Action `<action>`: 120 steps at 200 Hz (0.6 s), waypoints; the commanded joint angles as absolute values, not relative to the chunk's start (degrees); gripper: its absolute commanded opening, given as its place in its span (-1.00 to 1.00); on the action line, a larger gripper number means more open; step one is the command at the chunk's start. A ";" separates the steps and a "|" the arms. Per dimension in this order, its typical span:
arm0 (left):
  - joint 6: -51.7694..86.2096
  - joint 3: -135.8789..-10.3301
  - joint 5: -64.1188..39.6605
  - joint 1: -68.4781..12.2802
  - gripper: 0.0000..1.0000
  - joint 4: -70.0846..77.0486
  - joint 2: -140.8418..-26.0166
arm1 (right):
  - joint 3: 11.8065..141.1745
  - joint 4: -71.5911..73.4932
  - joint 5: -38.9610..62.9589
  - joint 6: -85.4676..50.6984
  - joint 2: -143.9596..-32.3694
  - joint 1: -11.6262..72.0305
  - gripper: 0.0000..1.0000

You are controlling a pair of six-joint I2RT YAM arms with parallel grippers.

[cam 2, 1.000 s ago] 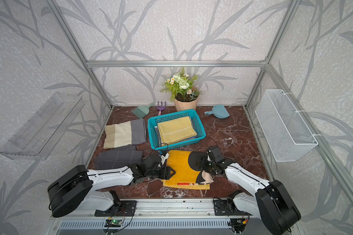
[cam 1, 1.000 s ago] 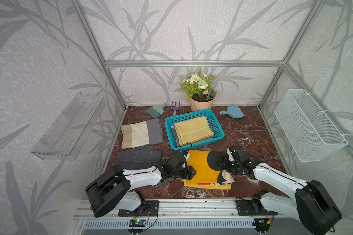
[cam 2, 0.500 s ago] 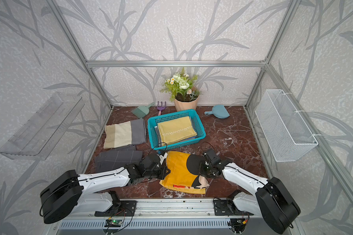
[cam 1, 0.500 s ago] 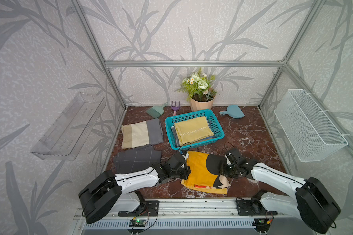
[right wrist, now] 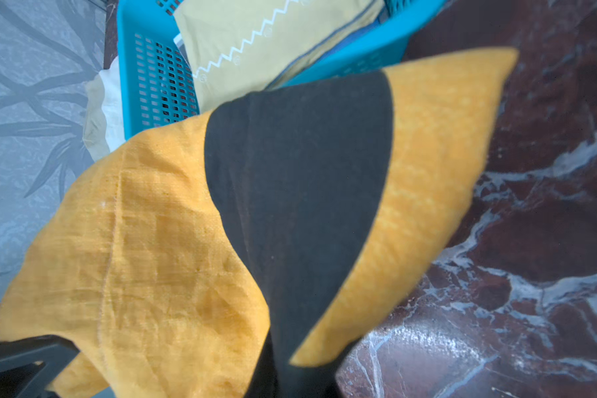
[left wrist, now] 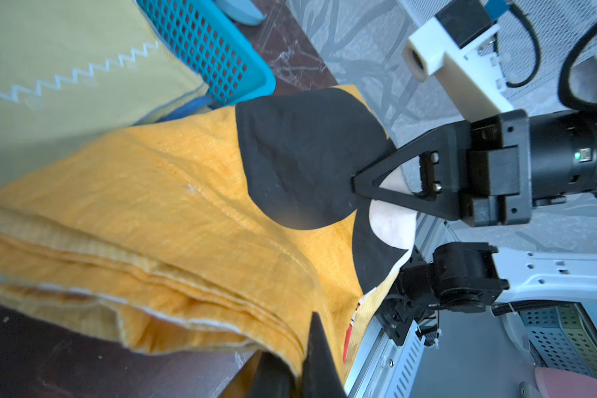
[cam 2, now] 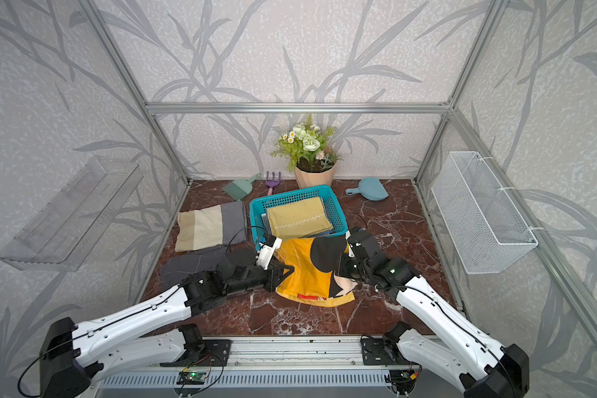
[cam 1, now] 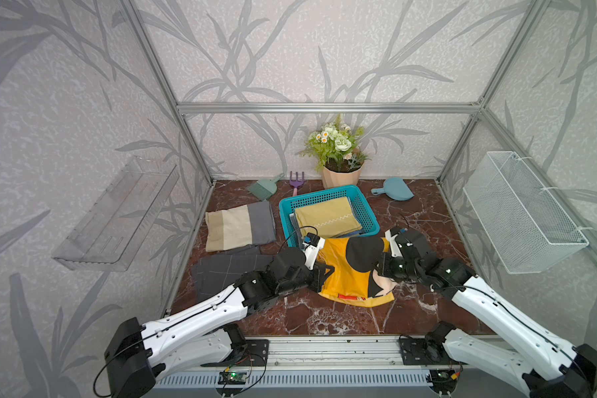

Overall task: Put the folded pillowcase in the basket
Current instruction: Pick up the pillowcase at the center of the board, then place the pillowcase in the basket.

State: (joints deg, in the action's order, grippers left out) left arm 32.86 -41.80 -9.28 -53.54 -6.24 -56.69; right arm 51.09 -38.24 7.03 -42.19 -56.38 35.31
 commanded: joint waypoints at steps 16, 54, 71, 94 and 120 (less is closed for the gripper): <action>29.27 -47.64 2.37 -53.62 -1.00 -6.59 -53.97 | 64.69 -40.33 3.09 -32.55 -65.83 35.19 -1.00; 25.06 -52.75 15.29 -52.56 -1.00 -9.63 -60.90 | 79.29 -38.36 5.76 -25.92 -81.76 30.10 -1.00; 24.93 -52.64 13.98 -49.84 -1.00 -6.46 -64.49 | 86.79 -38.56 6.48 -23.74 -88.54 27.60 -1.00; 25.95 -50.43 9.26 -42.65 -1.00 0.22 -67.49 | 95.45 -39.08 6.38 -21.36 -96.29 25.48 -1.00; 24.72 -49.98 6.45 -36.01 -1.00 4.61 -71.07 | 102.66 -40.02 5.99 -19.90 -105.06 24.05 -1.00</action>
State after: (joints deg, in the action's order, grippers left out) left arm 26.55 -50.13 8.62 -40.45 -2.24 -69.25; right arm 96.77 -39.33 6.59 -23.44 -99.77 25.23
